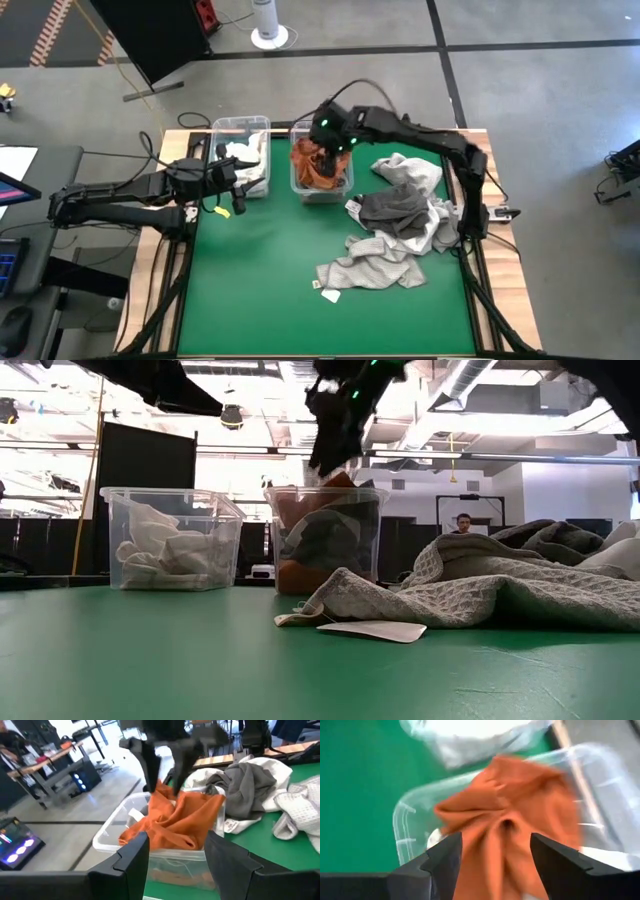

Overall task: Sort towels by color in basket
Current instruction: Put the orange towel into the right transparent bin

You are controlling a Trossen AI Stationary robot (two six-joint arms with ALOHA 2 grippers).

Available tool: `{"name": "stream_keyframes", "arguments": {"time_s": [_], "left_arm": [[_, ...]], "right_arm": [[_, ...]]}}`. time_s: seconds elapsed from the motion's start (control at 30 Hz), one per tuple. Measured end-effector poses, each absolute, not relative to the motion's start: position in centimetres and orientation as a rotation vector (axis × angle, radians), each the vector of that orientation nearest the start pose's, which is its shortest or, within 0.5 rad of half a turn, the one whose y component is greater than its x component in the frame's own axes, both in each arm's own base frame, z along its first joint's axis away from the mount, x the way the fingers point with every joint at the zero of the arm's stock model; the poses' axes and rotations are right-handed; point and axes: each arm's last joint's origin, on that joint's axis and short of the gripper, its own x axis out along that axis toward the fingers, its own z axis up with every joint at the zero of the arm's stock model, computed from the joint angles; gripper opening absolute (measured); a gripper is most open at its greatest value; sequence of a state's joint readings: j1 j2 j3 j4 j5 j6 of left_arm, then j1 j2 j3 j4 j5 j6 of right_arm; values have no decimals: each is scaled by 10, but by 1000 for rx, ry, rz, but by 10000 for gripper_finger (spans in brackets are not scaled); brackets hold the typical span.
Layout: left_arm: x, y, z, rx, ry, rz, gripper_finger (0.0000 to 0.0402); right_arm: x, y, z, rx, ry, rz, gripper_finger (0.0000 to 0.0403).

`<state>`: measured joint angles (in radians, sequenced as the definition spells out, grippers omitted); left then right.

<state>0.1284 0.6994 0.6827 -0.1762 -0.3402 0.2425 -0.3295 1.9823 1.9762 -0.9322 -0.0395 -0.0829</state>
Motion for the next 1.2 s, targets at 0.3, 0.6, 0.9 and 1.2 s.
{"name": "stream_keyframes", "arguments": {"time_s": [0.3, 0.6, 0.9, 1.2], "left_arm": [[156, 28, 311, 182, 224, 397, 183], [155, 28, 310, 184, 243, 396, 183], [155, 28, 310, 196, 246, 395, 183], [155, 28, 309, 195, 248, 395, 183]], "right_arm": [[443, -152, 232, 103, 1137, -190, 264], [433, -166, 237, 198, 1150, -151, 264], [409, -164, 330, 55, 925, -281, 264], [433, -187, 248, 78, 1143, -271, 264]]}}
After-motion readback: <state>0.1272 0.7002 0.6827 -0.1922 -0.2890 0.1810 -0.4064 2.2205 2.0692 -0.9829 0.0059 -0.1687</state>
